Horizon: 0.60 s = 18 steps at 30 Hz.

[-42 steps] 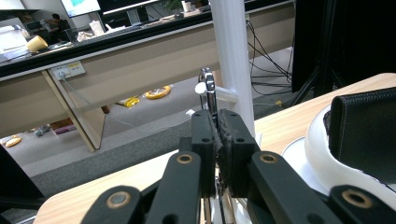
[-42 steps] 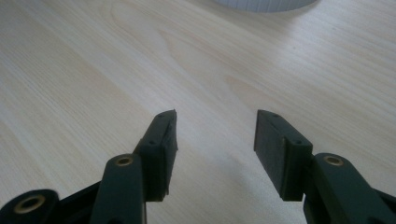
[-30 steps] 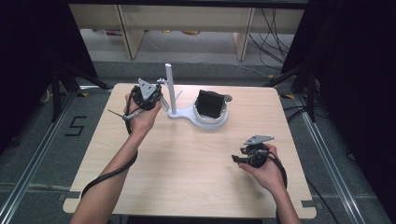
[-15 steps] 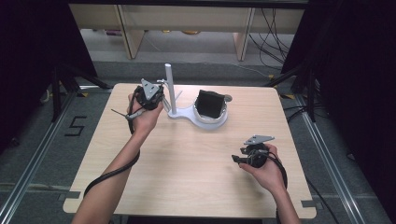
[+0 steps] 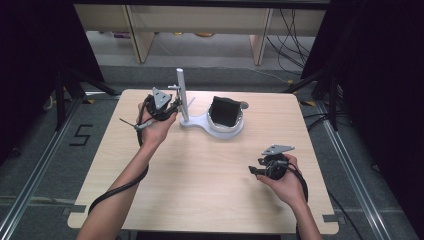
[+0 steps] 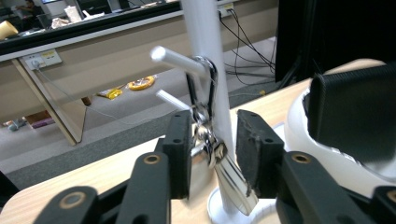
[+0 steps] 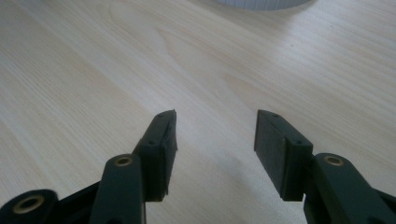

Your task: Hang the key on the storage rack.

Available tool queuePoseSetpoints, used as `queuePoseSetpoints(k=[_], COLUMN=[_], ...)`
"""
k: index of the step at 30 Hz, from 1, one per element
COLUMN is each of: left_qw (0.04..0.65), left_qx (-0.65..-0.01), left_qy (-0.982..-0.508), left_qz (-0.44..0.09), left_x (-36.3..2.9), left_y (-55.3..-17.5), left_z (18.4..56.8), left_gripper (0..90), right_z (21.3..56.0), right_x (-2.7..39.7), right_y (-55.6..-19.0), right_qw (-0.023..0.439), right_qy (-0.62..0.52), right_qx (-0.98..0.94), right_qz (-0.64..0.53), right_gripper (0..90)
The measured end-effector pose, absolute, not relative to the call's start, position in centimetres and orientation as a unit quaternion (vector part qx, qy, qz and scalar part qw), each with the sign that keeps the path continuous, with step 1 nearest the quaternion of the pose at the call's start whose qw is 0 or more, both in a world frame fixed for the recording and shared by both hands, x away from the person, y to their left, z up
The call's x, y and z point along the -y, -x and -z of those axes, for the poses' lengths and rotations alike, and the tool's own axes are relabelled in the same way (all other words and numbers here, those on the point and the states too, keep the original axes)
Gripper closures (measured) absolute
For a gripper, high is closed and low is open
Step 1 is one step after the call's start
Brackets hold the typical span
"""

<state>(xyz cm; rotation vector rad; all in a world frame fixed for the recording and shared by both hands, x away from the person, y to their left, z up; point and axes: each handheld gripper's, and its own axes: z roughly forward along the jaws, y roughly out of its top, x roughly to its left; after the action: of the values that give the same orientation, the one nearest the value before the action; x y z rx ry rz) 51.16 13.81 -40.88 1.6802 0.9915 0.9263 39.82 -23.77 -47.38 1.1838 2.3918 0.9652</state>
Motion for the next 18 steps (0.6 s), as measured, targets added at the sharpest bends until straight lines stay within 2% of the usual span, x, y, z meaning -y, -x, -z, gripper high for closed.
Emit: queuePoseSetpoints(k=[3, 7, 18], left_qw=[0.478, 0.479, 0.47], left_qx=[-0.4, -0.403, -0.413], left_qy=[-0.688, -0.694, -0.693], left_qz=[-0.371, -0.356, -0.358], left_x=[-14.3, -15.5, -19.6], left_y=[-50.1, -48.6, -44.1], left_z=[41.2, 41.8, 43.6], left_gripper=[60.6, 55.5, 50.1], right_z=[47.3, 47.3, 47.7], right_x=[23.7, 23.9, 23.8], right_y=[-39.6, -39.7, -39.9], right_qw=[0.137, 0.142, 0.144], right_qy=[-0.431, -0.424, -0.412], right_qx=[-0.827, -0.832, -0.836], right_qz=[-0.334, -0.33, -0.333], right_gripper=[49.6, 49.1, 48.7])
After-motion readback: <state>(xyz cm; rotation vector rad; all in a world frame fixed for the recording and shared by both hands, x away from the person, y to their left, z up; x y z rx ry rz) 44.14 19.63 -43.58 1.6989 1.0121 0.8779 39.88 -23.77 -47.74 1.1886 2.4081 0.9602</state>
